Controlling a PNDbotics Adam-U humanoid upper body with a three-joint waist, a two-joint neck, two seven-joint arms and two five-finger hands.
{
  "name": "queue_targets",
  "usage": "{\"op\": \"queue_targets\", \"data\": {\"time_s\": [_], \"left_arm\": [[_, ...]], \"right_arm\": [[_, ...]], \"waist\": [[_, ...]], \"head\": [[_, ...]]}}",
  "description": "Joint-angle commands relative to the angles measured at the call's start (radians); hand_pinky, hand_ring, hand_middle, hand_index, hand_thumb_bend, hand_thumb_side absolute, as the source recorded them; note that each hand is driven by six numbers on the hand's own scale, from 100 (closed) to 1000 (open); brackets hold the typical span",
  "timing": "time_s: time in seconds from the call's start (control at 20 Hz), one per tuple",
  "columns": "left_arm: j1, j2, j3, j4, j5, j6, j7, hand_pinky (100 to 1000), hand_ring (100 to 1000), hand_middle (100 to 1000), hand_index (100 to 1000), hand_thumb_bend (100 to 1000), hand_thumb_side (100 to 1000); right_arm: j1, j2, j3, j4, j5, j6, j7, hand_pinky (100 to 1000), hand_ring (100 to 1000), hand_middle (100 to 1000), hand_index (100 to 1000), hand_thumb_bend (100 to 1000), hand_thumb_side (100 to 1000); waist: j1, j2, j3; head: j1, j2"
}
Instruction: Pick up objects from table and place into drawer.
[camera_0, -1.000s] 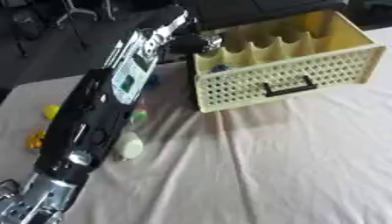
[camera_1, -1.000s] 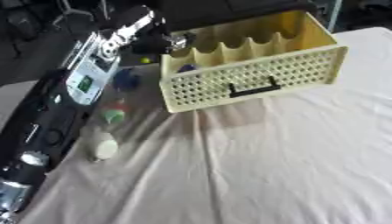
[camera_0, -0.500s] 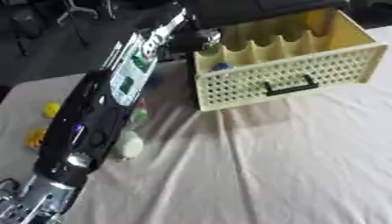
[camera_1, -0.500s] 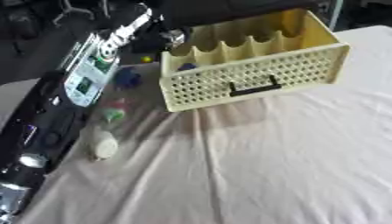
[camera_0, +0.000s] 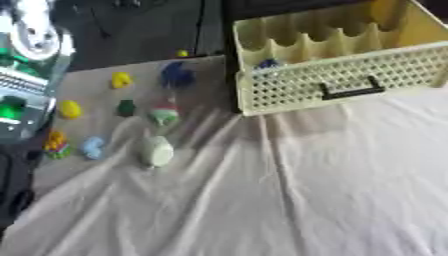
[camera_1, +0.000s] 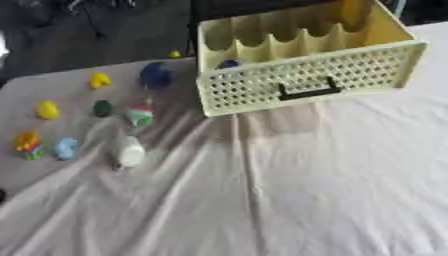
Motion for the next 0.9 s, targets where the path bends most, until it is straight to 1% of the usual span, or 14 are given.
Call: {"op": "queue_targets", "data": {"time_s": [0.05, 0.1, 0.2, 0.3, 0.45, 0.55, 0.6, 0.65, 0.7, 0.75, 0.8, 0.85, 0.9], "left_arm": [[0.033, 0.032, 0.04, -0.035, 0.111, -0.151, 0.178, 591, 759, 740, 895, 371, 977], [0.051, 0.027, 0.044, -0.035, 0.123, -0.211, 0.214, 681, 804, 777, 933, 357, 1000], [0.095, 0.007, 0.043, -0.035, 0.123, -0.32, 0.237, 739, 839, 803, 948, 318, 1000], [0.129, -0.023, 0.045, -0.035, 0.117, -0.391, 0.225, 781, 881, 832, 974, 306, 1000], [0.17, -0.076, 0.051, -0.035, 0.085, -0.486, 0.169, 813, 922, 869, 1000, 295, 1000], [0.198, -0.107, 0.049, -0.035, 0.064, -0.538, 0.119, 815, 924, 868, 1000, 280, 1000], [0.21, -0.121, 0.049, -0.036, 0.059, -0.554, 0.097, 810, 920, 861, 984, 265, 1000], [0.223, -0.135, 0.049, -0.036, 0.055, -0.565, 0.076, 805, 917, 856, 979, 265, 1000], [0.233, -0.146, 0.052, -0.036, 0.048, -0.572, 0.058, 803, 917, 854, 978, 261, 1000], [0.239, -0.154, 0.055, -0.036, 0.038, -0.578, 0.045, 800, 916, 854, 977, 253, 1000], [0.244, -0.163, 0.056, -0.036, 0.031, -0.583, 0.041, 792, 910, 849, 971, 234, 1000], [0.247, -0.172, 0.057, -0.036, 0.028, -0.589, 0.043, 790, 909, 848, 968, 230, 1000], [0.251, -0.178, 0.058, -0.036, 0.026, -0.593, 0.047, 788, 907, 846, 962, 225, 1000]], "right_arm": [[-0.026, -0.019, -0.006, -0.016, 0.003, -0.021, -0.012, 590, 666, 692, 810, 100, 806], [-0.032, -0.014, -0.003, -0.016, 0.005, -0.032, -0.016, 596, 669, 696, 812, 100, 819], [-0.046, -0.001, 0.004, -0.016, 0.011, -0.057, -0.024, 613, 674, 701, 814, 100, 834], [-0.057, 0.013, 0.009, -0.016, 0.014, -0.083, -0.033, 646, 686, 705, 815, 100, 844], [-0.067, 0.035, 0.012, -0.016, 0.018, -0.143, -0.048, 664, 725, 719, 819, 100, 870], [-0.067, 0.051, 0.01, -0.016, 0.026, -0.189, -0.055, 682, 746, 725, 820, 100, 897], [-0.066, 0.058, 0.009, -0.016, 0.028, -0.207, -0.059, 697, 757, 732, 821, 100, 923], [-0.064, 0.064, 0.006, -0.016, 0.03, -0.224, -0.064, 702, 759, 733, 821, 100, 897], [-0.059, 0.069, 0.003, -0.016, 0.033, -0.236, -0.068, 704, 758, 733, 820, 100, 929], [-0.053, 0.072, 0.0, -0.016, 0.037, -0.239, -0.07, 699, 754, 730, 819, 100, 924], [-0.041, 0.074, -0.006, -0.016, 0.044, -0.222, -0.07, 580, 677, 681, 766, 100, 883], [-0.023, 0.072, -0.015, -0.016, 0.062, -0.179, -0.064, 524, 623, 635, 717, 100, 871], [-0.002, 0.065, -0.02, -0.016, 0.089, -0.122, -0.041, 411, 540, 556, 694, 100, 899]], "waist": [[-0.014, -0.011, 0.011], [-0.021, -0.007, 0.02], [-0.033, 0.001, 0.035], [-0.044, 0.008, 0.045], [-0.06, 0.019, 0.052], [-0.067, 0.026, 0.052], [-0.07, 0.029, 0.052], [-0.073, 0.033, 0.052], [-0.076, 0.037, 0.051], [-0.08, 0.041, 0.051], [-0.083, 0.044, 0.051], [-0.085, 0.047, 0.05], [-0.087, 0.05, 0.051]], "head": [[-0.015, 0.004], [-0.017, 0.004], [-0.019, 0.002], [-0.018, -0.001], [-0.019, -0.004], [-0.022, -0.003], [-0.024, -0.003], [-0.029, -0.005], [-0.038, -0.009], [-0.047, -0.012], [-0.058, -0.017], [-0.071, -0.024], [-0.081, -0.031]]}}
